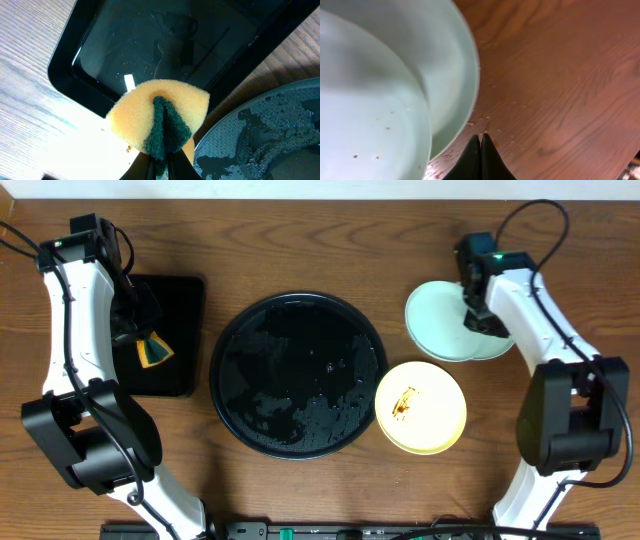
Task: Clean dirty plates on tray and stack at the side
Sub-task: 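Release the white plate and move the right gripper to the yellow plate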
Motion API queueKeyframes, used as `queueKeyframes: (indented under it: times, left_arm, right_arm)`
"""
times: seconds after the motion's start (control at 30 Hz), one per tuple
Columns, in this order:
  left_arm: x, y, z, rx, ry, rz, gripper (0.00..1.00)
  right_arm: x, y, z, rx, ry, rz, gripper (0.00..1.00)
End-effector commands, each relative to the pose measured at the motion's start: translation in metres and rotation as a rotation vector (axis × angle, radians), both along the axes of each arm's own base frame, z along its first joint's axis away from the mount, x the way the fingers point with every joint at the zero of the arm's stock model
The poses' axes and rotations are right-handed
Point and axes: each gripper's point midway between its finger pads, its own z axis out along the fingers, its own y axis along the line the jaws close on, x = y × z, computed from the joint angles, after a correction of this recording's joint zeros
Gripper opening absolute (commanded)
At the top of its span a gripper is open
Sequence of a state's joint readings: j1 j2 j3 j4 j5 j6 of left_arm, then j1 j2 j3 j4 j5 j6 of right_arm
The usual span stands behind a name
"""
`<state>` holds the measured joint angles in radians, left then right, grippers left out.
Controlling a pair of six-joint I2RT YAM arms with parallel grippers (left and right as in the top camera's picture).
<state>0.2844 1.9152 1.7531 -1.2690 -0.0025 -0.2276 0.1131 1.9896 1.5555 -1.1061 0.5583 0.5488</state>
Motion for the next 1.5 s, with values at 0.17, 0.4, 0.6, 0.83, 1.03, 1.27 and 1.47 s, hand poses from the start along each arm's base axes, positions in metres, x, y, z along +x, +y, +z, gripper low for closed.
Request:
queueKeyframes:
  times: [0.17,0.4,0.6,0.83,1.03,1.27,1.47]
  left_arm:
    - [0.002,0.001,0.007,0.007,-0.017,-0.009,0.07]
    - [0.002,0.001,0.007,0.006,-0.013,-0.010,0.07]
    - [0.000,0.000,0.007,0.004,-0.008,-0.010,0.07]
    - [0.000,0.000,0.007,0.004,-0.006,-0.010,0.07]
    - [0.000,0.000,0.007,0.004,-0.006,-0.010,0.07]
    - [0.000,0.000,0.007,0.004,-0.007,-0.010,0.08]
    - [0.001,0.000,0.007,0.004,-0.009,-0.010,0.08]
  right_arm:
    - [0.001,0.004,-0.013,0.120,-0.001,-0.024,0.14]
    - [0.011,0.032,-0.023,0.270,-0.003,0.052,0.65]
    - [0.012,0.054,-0.050,0.393,0.046,0.077,0.22]
    - [0.005,0.059,-0.083,0.391,0.118,0.044,0.11]
    - [0.003,0.043,-0.084,0.343,0.111,-0.020,0.14]
    - [0.001,0.035,-0.084,0.336,0.117,-0.036,0.15]
    - [0.000,0.044,-0.083,0.335,0.145,0.029,0.33]
